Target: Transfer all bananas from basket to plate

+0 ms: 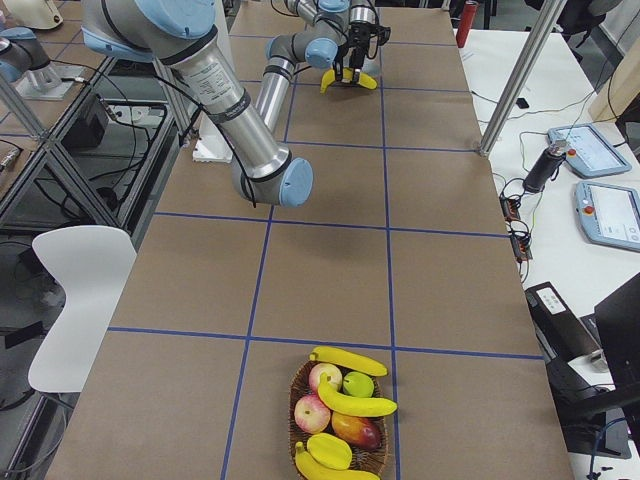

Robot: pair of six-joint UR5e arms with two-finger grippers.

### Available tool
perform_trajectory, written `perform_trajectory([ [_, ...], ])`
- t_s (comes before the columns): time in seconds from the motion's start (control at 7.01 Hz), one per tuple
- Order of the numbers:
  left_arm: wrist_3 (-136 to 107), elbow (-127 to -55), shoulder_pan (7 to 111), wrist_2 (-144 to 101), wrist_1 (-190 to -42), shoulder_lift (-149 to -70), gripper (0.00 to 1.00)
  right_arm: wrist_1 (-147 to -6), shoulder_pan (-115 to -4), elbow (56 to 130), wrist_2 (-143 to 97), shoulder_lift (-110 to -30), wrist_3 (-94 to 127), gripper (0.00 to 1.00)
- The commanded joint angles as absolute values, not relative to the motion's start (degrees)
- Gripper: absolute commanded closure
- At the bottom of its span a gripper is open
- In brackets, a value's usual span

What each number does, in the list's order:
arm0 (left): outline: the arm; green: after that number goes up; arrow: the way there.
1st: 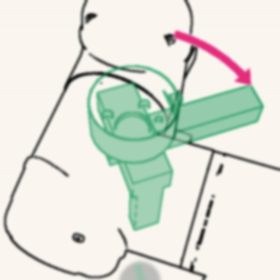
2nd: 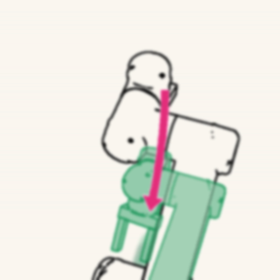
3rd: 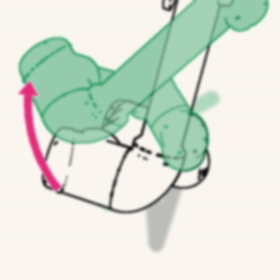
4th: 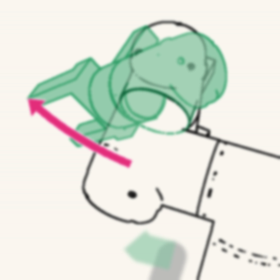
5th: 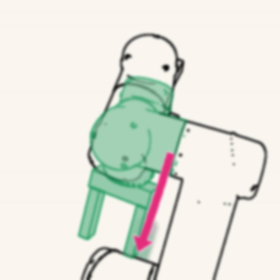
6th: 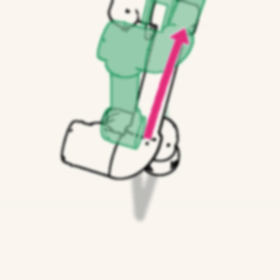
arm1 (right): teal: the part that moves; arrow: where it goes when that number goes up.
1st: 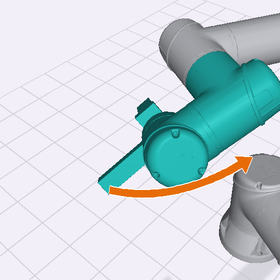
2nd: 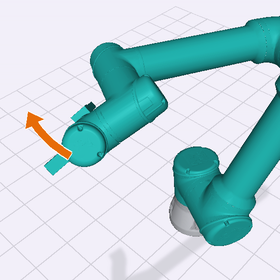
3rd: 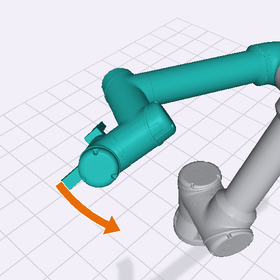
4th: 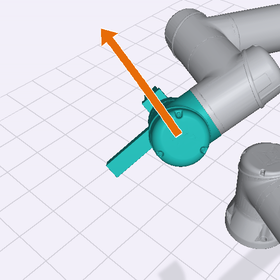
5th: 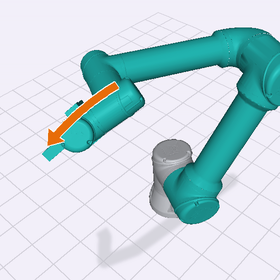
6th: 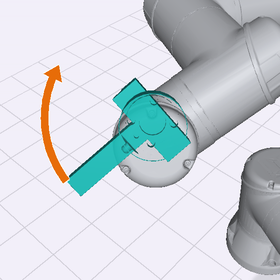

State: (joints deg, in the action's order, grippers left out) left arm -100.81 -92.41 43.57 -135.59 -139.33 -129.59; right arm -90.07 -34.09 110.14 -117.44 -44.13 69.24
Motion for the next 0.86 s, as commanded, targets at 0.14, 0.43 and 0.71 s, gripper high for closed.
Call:
perform_trajectory([
  [0.14,-108.2,-93.1,43.6,-135.8,-139.4,-129.0,1.0,-90.1,-34.3,110.0,-117.3,-44.2,69.3,0.01],
  [0.43,-108.4,-93.1,43.6,-135.8,-139.4,-128.9,1.0,-90.0,-34.8,110.3,-117.4,-44.0,69.5,0.0],
  [0.71,-108.1,-93.0,43.6,-135.8,-139.1,-128.8,1.0,-86.1,-36.6,112.1,-119.5,-45.4,73.1,0.0],
])
